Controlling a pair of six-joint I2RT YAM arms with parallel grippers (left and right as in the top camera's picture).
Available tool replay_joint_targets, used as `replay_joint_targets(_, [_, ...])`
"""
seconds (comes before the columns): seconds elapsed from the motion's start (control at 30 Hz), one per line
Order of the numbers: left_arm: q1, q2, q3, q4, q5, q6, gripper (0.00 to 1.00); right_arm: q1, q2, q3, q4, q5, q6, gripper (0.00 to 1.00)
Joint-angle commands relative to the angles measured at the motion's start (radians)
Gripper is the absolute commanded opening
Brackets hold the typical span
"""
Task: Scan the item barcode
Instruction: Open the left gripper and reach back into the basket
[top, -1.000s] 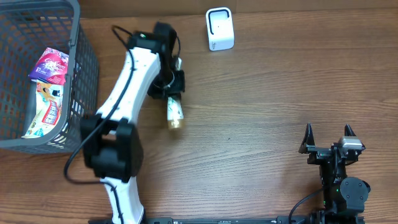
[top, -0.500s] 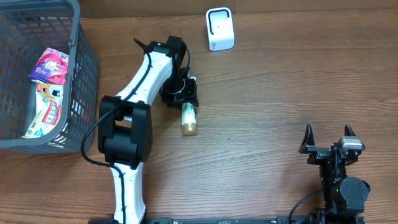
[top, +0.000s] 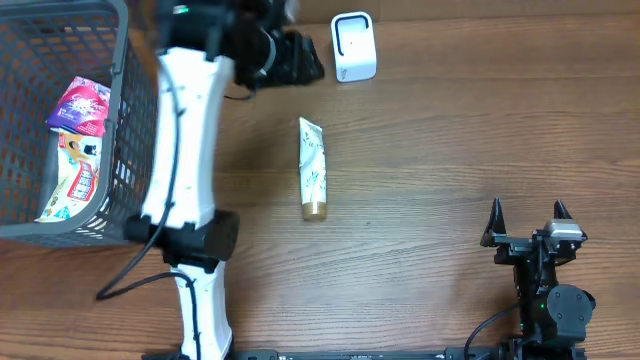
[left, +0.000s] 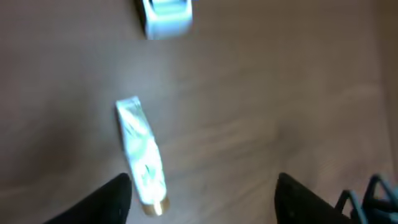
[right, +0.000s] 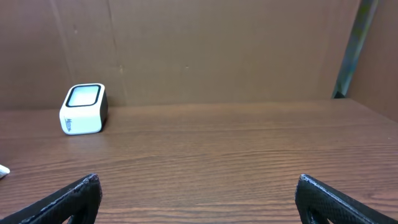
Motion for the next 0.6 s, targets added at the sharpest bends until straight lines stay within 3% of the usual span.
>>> replay_joint_targets(0.0, [0.124, -0.142, 0.135, -0.008, -0.010, 0.012, 0.77, 0.005, -0.007, -0.010, 0.006, 0.010, -0.004, 1.00])
replay_joint_targets(0.17, [0.354, -0.289, 0.136, -0.008, -0.133, 0.012, 0.87, 0.005, -0.007, -0.010, 0.006, 0.010, -0.004, 1.00])
replay_joint_targets(0.33, [0.729, -0.329, 0.129, -0.008, -0.146, -0.090, 0.95, 0.005, -0.007, -0.010, 0.006, 0.010, -0.004, 1.00])
replay_joint_targets(0.57, [0.933, -0.253, -0.065, -0.007, -0.149, -0.119, 0.97, 0.005, -0.007, -0.010, 0.006, 0.010, -0.004, 1.00])
